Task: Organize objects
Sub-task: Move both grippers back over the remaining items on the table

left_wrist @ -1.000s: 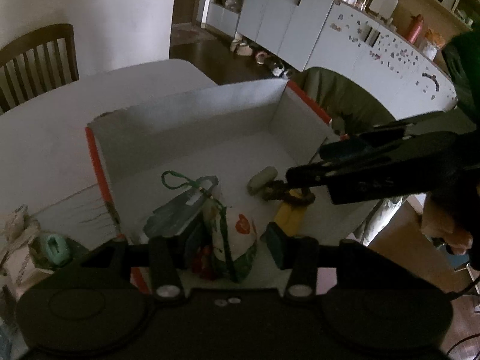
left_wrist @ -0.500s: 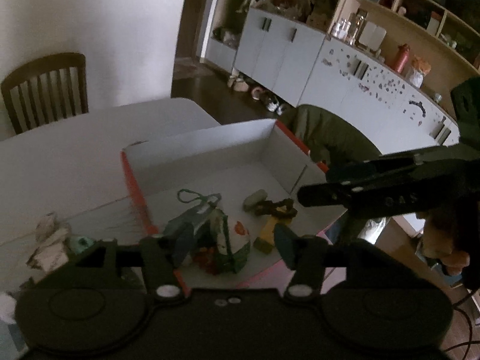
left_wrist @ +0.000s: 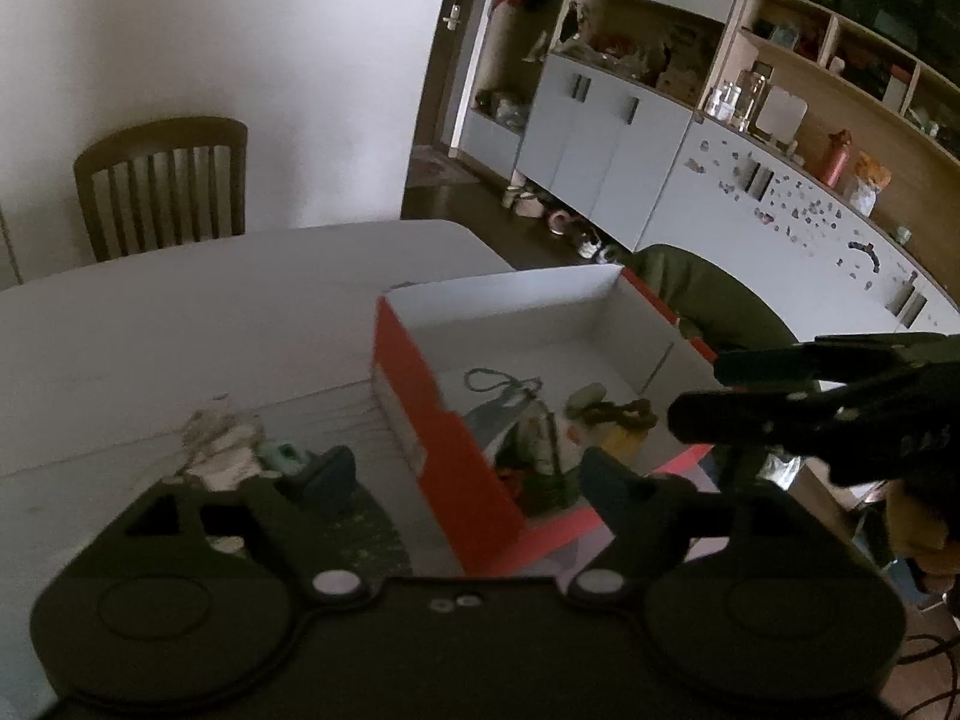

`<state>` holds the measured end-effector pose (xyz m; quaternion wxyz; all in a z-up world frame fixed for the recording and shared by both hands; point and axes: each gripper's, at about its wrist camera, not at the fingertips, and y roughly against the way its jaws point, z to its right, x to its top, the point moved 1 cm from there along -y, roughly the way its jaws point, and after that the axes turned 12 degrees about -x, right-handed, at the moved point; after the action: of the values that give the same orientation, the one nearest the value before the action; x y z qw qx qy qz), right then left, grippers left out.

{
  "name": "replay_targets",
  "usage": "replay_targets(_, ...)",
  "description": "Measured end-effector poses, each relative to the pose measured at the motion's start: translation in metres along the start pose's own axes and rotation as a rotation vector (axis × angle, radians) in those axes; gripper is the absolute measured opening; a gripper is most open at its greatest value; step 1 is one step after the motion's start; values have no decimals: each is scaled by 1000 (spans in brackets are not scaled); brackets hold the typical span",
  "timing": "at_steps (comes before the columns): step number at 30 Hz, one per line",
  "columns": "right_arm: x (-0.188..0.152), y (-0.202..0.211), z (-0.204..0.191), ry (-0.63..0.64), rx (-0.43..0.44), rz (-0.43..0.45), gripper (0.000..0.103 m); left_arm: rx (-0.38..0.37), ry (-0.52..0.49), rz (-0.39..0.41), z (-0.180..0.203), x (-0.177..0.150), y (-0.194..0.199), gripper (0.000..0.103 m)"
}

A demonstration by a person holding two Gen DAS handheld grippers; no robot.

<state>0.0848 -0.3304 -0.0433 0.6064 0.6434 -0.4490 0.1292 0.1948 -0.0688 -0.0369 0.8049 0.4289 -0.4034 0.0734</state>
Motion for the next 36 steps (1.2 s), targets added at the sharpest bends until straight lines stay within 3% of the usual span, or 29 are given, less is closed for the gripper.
replay_targets(5,-3,5,-20,-36,32,33,81,33,17,23,-20,-10,23,100)
replay_targets(8,-7,7,-33,-27,11,67,81,46,39,29,-34,-15,35,102)
replay_targets(17,-19,0,-71,-22,-19,82,84,106,78,46,-78,-37,60,102)
replay_targets(22,-21,-9,-91,-23,-23,71,86,144,35,71,-98,-45,71,102)
replay_targets(25,-21,-15,-104,-15,5,80,86,168,14,59,-112,-50,73,102)
replay_targets(31,-15,-40,-141,71,-51,79,86,195,16,25,-141,-58,70,102)
replay_targets(36,-16,-66,-161,98,-61,55,86,173,35,-7,-165,-63,61,102)
